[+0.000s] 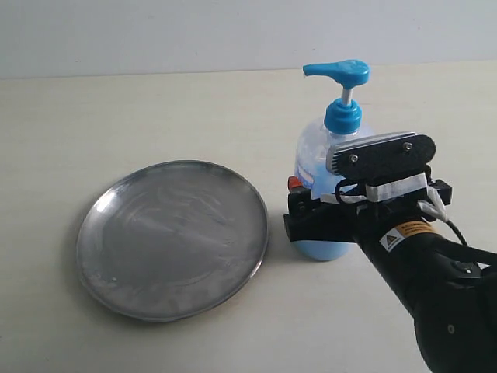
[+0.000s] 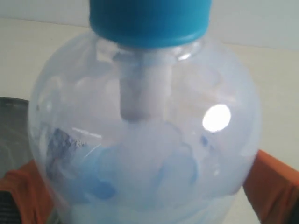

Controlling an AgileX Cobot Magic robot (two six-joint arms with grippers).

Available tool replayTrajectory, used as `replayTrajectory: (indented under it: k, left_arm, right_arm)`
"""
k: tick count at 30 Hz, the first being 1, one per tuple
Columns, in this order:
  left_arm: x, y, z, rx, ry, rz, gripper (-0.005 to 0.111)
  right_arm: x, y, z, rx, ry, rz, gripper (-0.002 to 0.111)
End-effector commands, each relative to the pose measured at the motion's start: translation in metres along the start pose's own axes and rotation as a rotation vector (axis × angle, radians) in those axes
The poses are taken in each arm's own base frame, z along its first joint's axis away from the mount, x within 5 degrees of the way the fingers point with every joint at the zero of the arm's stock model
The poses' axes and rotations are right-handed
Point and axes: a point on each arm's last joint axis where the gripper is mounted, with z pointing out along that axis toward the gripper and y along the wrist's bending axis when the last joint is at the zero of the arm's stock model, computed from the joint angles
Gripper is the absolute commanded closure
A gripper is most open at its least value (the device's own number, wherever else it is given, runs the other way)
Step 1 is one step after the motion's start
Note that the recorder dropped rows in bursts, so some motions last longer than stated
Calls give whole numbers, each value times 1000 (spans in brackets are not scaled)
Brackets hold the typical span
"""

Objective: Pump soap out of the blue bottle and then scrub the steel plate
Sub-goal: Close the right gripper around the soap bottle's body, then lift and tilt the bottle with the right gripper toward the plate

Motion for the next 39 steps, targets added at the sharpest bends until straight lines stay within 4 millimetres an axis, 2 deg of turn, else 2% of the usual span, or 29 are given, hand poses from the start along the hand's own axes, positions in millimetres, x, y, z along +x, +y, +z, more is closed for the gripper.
replayTrajectory:
  k: [1,7,18,20,25,32,39]
  left_arm:
    - [-1,0,-1,1,-18,-6,107]
    - [-1,0,-1,1,-18,-6,107]
    - [-1,0,-1,1,-18,-6,107]
    - [-1,0,-1,1,-18,-6,107]
    - [-1,0,-1,1,-18,-6,107]
    - [-1,0,-1,1,-18,-6,107]
    - [-1,0,-1,1,-18,-6,107]
  right_arm:
    - [-4,1,2,6,-71,21,5]
    - [-5,2,5,20,-106,26,15]
    - [-6,13,16,17,-103,25,46]
    - [-6,13,17,17,-104,15,60]
    - [-5,14,16,13,-89,-35,108]
    - [-19,13,9,-6,-97,-251,108]
    - [-26,16,4,-57,-100,-297,108]
